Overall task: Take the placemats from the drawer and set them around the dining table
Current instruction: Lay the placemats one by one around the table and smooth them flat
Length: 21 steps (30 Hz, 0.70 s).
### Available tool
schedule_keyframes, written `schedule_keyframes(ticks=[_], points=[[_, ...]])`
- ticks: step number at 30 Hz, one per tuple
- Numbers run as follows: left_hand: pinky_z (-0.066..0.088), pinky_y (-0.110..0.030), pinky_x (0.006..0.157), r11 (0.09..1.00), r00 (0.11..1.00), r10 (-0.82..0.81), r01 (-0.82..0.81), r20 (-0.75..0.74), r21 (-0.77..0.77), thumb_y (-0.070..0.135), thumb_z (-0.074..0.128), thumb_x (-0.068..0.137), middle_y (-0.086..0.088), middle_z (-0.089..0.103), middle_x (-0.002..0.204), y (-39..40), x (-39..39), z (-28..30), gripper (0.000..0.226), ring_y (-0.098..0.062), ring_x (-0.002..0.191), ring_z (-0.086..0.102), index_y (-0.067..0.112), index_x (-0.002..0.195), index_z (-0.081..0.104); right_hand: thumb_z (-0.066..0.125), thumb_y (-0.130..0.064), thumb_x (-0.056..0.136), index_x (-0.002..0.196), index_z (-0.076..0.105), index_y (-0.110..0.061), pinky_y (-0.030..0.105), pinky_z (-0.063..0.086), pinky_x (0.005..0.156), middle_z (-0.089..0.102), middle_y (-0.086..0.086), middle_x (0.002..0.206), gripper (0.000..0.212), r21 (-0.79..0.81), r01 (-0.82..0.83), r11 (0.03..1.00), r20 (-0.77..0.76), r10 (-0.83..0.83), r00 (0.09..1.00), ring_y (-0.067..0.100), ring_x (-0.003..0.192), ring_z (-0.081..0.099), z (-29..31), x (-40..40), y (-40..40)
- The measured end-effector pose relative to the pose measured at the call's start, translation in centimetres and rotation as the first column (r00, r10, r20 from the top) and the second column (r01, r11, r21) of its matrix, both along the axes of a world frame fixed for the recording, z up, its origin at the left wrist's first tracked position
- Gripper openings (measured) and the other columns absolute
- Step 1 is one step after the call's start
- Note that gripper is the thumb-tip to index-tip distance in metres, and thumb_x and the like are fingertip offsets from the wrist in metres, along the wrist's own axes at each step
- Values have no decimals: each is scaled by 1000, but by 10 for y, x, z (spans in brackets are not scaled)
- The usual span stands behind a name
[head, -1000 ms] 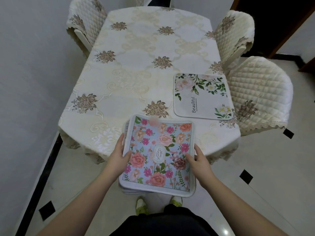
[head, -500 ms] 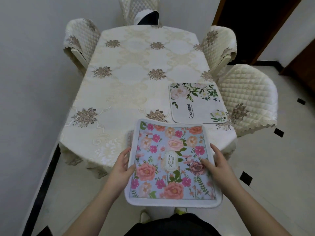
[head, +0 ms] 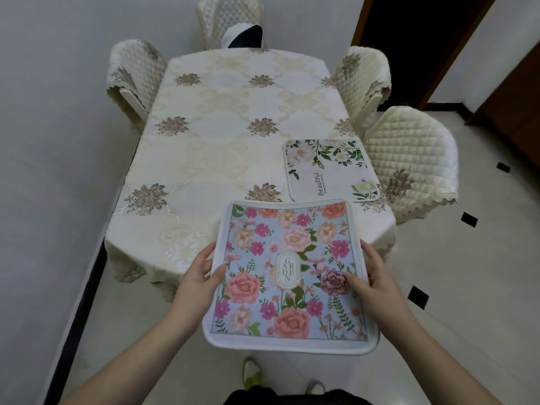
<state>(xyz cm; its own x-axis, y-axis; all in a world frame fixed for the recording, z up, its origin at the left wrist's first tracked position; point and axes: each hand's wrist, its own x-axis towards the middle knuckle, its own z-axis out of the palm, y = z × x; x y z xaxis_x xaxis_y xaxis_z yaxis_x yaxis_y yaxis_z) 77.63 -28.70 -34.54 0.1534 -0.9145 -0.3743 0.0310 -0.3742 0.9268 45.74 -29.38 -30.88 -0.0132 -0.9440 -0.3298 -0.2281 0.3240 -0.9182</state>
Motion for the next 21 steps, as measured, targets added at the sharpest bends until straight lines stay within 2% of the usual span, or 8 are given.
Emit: schedule_keyframes(ticks=[2,5,9,12,14,16,19,21], points=[[58,-55,78,999,999,50,-50,0,-20,15,59,96,-1,70,119,12,-6,0,44,-27,96,73,51,121,52,60,-9,95,140,35,-42,40,62,73,72,-3,111,62,14,-17,1000,8,17,1000,17,92,74,0,-2,5],[58,-54,80,995,996,90,-90,4,-53,12,57,97,2,72,114,31,-20,6,46,-28,98,72,51,122,51,60,-11,95,145,29,-40,31,61,69,71,-6,111,65,13,-79,997,8,78,997,14,91,73,2,-12,13],[58,-56,80,991,992,117,-114,41,-69,12,56,98,1,71,118,58,-40,12,53,-27,99,72,51,132,45,60,-12,95,149,25,-39,38,62,75,71,-6,112,70,9,-146,989,1,146,989,14,93,73,4,-36,24],[58,-55,80,984,986,162,-158,45,-78,10,56,98,3,71,118,80,-54,17,52,-29,100,72,43,137,45,60,-10,95,142,32,-43,38,62,71,71,-6,113,64,-7,-172,985,36,173,984,16,91,74,2,-48,35],[59,-52,77,973,977,213,-209,31,-95,9,55,97,1,71,119,97,-63,21,53,-29,99,72,39,140,45,60,-9,94,136,33,-49,34,62,68,72,-8,110,64,-21,-182,983,67,183,981,16,90,74,-1,-52,42],[60,-51,75,961,965,261,-257,25,-98,9,57,97,2,72,116,115,-70,26,54,-27,95,73,38,141,45,61,-9,94,138,34,-48,29,60,67,72,-11,108,64,-24,-199,980,72,200,977,14,89,74,-3,-51,49],[60,-51,71,938,940,340,-338,9,-76,11,61,94,4,74,110,144,-70,35,50,-28,89,74,43,131,51,62,-11,93,144,34,-43,28,60,65,72,-10,108,66,-17,-251,968,74,251,965,14,87,74,-4,-44,57],[60,-53,70,916,918,396,-396,-12,-57,12,63,92,0,73,110,161,-62,42,48,-31,87,74,40,130,52,63,-11,93,142,36,-42,28,60,62,73,-7,105,64,-4,-284,959,117,282,952,16,85,75,-1,-33,61]])
